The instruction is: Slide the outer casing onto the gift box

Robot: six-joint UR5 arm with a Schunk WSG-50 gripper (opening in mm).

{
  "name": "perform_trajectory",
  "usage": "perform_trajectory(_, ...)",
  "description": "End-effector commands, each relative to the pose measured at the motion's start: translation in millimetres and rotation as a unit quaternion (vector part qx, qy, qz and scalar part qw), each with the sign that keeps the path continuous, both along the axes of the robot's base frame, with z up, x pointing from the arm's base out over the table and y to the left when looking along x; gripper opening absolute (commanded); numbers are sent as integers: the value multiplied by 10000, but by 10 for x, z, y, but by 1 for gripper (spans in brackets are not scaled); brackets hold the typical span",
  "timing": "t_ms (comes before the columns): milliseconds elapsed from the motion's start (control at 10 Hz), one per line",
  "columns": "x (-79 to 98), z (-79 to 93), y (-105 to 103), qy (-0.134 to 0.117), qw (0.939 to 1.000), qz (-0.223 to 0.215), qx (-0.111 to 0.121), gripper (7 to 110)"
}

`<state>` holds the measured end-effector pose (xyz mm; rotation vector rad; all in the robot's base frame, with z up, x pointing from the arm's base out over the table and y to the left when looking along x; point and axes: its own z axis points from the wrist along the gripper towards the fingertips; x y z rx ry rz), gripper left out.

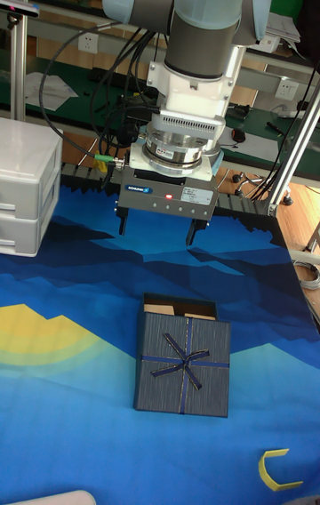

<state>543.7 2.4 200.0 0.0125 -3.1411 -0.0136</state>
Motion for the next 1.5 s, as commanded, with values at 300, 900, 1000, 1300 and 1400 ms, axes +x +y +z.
perform_trajectory(300, 309, 95, 655, -537, 9884, -643, 1270, 7)
perform_trajectory(900, 319, 33, 447, -589, 9937, -533, 787, 7)
perform_trajectory(1000, 359, 37, 317, -695, 9955, -362, 528, 7)
perform_trajectory(1300, 118, 3, 199, -239, 9995, 36, 198, 7)
perform_trajectory(1400, 1, 14, 226, -12, 9996, 156, 245, 7)
